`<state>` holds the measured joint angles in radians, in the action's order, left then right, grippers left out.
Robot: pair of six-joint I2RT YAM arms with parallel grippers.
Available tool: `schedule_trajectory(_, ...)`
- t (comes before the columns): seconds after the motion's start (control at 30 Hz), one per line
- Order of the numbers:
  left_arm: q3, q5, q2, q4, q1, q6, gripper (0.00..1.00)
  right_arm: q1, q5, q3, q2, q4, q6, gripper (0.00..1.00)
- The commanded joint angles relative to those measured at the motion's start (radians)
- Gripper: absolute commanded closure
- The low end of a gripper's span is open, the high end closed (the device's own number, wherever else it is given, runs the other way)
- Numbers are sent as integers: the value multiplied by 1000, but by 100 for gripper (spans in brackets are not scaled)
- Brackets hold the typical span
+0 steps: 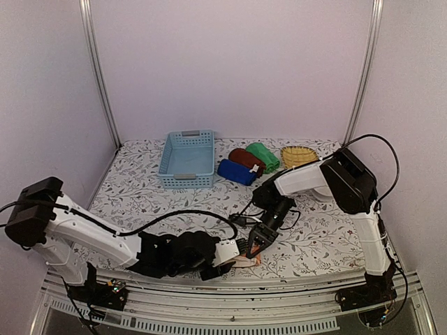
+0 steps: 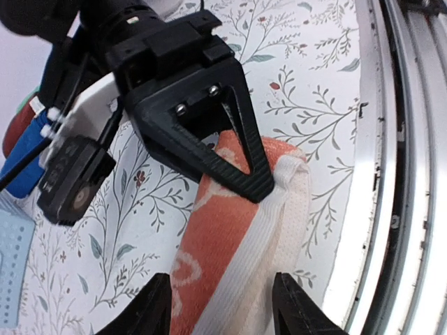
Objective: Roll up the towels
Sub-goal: Pick up the towel from the center of the board.
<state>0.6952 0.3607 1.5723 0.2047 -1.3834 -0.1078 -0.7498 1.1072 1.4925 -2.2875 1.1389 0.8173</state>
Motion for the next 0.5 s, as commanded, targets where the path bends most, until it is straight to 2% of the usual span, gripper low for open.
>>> schedule_trajectory(0.0,131,112,172,-27,-16,-169,48,22,115,51,-51,146,79,91)
schedule_trajectory(0.13,192,109,252,-51,-22,-200,49,44,174,75,-106,224,156,91)
schedule_trajectory(0.47,199,70,280,-39,-51,-258,50,92,233,74,-151,226,106,91)
